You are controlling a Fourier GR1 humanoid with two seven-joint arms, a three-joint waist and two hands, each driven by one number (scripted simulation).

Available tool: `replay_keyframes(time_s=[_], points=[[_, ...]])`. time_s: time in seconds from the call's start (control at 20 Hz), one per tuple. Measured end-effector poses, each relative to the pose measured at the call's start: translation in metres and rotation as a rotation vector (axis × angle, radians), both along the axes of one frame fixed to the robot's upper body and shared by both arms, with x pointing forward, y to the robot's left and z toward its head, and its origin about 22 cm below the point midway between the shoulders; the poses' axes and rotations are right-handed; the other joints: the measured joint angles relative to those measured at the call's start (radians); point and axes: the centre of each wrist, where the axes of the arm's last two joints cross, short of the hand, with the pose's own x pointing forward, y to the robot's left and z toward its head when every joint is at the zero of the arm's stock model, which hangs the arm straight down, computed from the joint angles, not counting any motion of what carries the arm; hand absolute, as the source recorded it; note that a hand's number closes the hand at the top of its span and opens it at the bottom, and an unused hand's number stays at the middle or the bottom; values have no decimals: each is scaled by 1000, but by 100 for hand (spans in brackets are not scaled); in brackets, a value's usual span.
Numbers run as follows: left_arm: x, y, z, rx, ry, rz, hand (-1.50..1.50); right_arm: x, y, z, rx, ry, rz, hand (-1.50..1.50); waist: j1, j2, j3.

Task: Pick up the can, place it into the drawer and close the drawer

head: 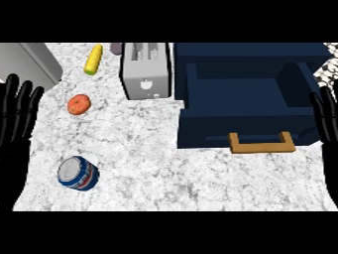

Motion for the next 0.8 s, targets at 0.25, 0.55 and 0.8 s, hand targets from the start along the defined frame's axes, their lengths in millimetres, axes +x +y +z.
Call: replay_keyframes(time_s=[0.25,0.55,0.8], points=[[-14,-4,0,-26,-9,-282,-150,0,-2,9,-30,-58,-19,-150,22,36,19],[-30,19,-19,92,272,-459,-150,0,-10,-9,-13,157,-95,-150,35,51,26],[-49,52,-15,132,368,-492,-150,-9,-18,-18,-6,237,-119,-150,35,52,28]])
